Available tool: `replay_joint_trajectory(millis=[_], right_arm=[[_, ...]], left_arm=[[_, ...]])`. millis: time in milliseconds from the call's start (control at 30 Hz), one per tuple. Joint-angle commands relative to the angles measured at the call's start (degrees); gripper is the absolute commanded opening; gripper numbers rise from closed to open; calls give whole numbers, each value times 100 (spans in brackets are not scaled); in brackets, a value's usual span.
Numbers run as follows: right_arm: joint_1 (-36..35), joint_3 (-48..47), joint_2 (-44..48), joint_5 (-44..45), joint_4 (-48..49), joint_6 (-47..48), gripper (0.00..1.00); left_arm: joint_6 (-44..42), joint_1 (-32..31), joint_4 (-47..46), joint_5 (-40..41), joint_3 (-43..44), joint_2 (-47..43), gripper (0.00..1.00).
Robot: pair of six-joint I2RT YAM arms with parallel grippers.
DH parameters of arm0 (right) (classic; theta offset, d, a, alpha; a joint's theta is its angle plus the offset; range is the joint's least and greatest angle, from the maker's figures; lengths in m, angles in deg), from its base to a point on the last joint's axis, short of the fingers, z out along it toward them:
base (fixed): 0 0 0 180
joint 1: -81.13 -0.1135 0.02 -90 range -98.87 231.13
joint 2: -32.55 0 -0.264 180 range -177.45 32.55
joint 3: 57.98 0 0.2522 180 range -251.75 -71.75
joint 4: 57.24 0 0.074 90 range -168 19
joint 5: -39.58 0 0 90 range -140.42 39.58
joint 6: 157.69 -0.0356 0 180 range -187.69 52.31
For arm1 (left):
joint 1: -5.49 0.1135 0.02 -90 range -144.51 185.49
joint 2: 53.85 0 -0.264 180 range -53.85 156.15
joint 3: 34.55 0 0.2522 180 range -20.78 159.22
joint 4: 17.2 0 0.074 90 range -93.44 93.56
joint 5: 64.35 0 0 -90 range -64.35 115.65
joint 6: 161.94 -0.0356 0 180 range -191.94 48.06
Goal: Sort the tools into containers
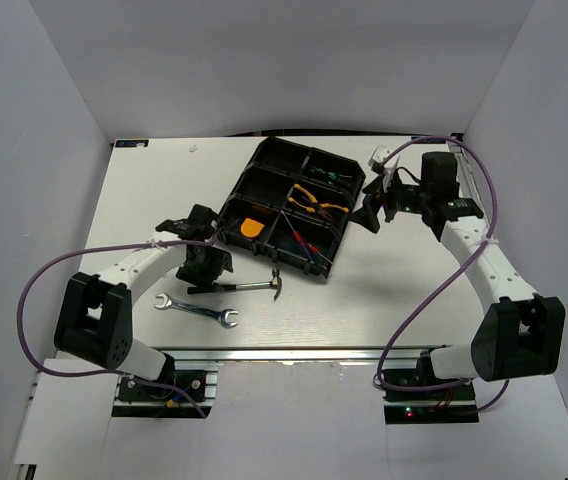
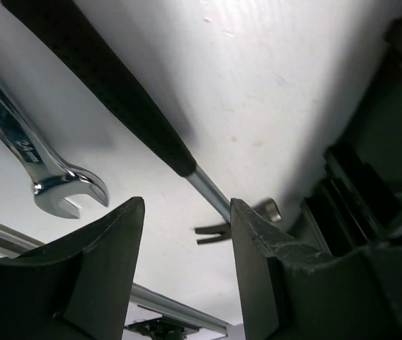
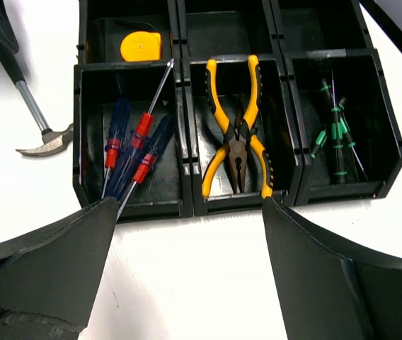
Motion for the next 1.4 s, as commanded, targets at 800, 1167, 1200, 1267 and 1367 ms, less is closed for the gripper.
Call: replay_joint_trajectory(millis=[800,1167,1200,1267,1367], right_arm=[[446,284,445,-165,263,-16,89],[605,319,454,-200,263,-16,89],[613,319,454,-209,263,-24,90],[622,319,454,-209,263,-16,89],[631,301,445,-209,263,-7,89]], left_arm=[[-9,12,-342,377,264,1655,31],[-984,91,-429,1150,685,989,0],[-1159,91,-438,1177,738,944,0],[-1249,91,-447,1168,835,769,0],[-1546,91,-473,1203,906,418,0]])
